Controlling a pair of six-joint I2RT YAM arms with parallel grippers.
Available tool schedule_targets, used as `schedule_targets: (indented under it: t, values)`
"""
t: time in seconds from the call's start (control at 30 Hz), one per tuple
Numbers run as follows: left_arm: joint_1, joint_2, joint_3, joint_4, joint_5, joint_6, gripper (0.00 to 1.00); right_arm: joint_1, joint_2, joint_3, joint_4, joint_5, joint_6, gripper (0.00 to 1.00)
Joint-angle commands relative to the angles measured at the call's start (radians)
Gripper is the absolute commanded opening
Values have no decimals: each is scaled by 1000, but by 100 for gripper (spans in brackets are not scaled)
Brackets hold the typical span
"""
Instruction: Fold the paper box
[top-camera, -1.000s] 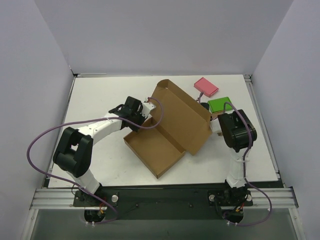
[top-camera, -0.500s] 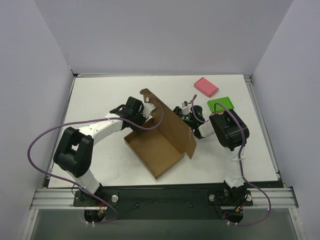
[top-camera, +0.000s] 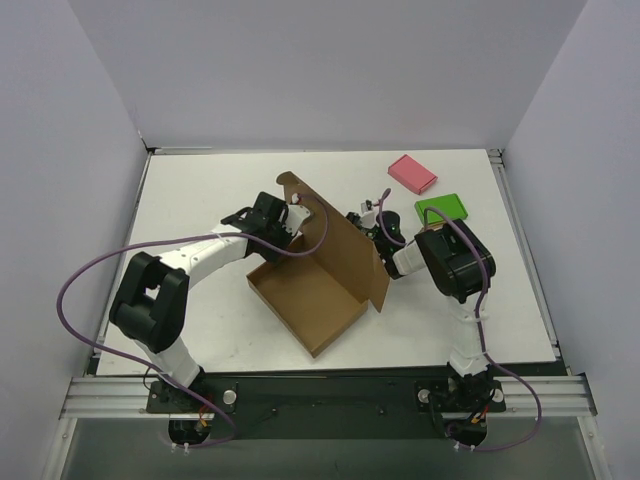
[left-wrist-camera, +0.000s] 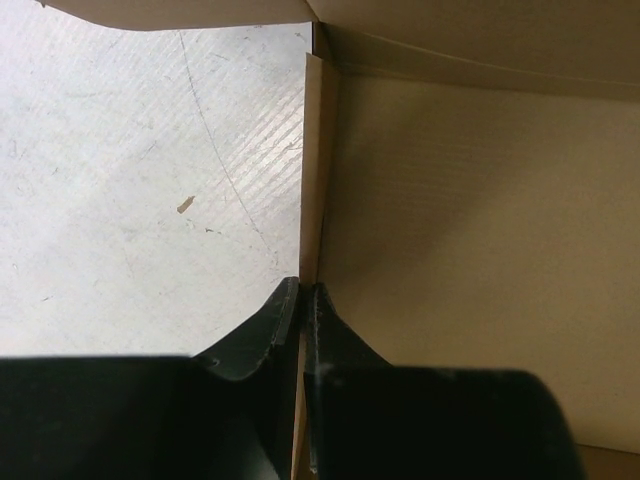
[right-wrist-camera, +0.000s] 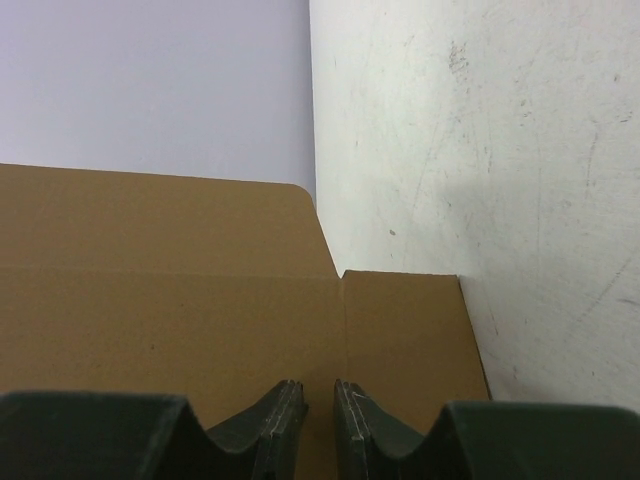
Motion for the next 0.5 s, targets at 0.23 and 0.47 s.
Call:
schedule_targets:
  t: [0.23, 0.47]
  values:
    - [-56, 99, -6, -34, 112, -35, 0, 165, -3, 43, 122, -122, 23, 21]
    - [-52, 90, -3, -37, 118, -27, 0, 189, 0, 77, 179, -172, 59, 21]
